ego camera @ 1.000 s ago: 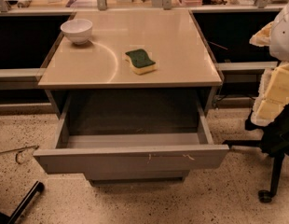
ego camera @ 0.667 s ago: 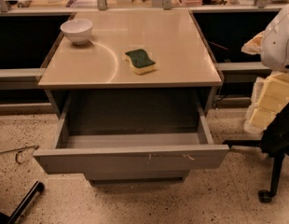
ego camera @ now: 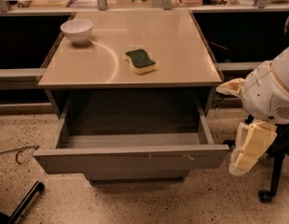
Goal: Close top drawer
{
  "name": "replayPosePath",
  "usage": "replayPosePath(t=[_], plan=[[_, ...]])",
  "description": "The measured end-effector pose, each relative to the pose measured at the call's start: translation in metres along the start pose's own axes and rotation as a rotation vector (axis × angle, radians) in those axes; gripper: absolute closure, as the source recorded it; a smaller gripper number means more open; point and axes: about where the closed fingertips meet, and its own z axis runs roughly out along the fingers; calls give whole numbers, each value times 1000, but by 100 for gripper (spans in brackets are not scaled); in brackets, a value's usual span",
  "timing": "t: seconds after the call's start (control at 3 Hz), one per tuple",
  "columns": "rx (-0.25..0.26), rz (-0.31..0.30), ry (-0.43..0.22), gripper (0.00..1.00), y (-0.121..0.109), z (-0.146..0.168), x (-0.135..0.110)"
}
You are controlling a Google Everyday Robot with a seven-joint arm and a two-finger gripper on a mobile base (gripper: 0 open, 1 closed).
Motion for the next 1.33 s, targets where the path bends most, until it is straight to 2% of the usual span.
replayPosePath(t=[0.33,0.67,1.0,1.33], plan=[[1,1,2,0,0,0,0],[-35,-12,-21,0,5,17,1],[-100,-39,-69,0,24,60,-4],[-180,-29,-81,0,57,99,-9]])
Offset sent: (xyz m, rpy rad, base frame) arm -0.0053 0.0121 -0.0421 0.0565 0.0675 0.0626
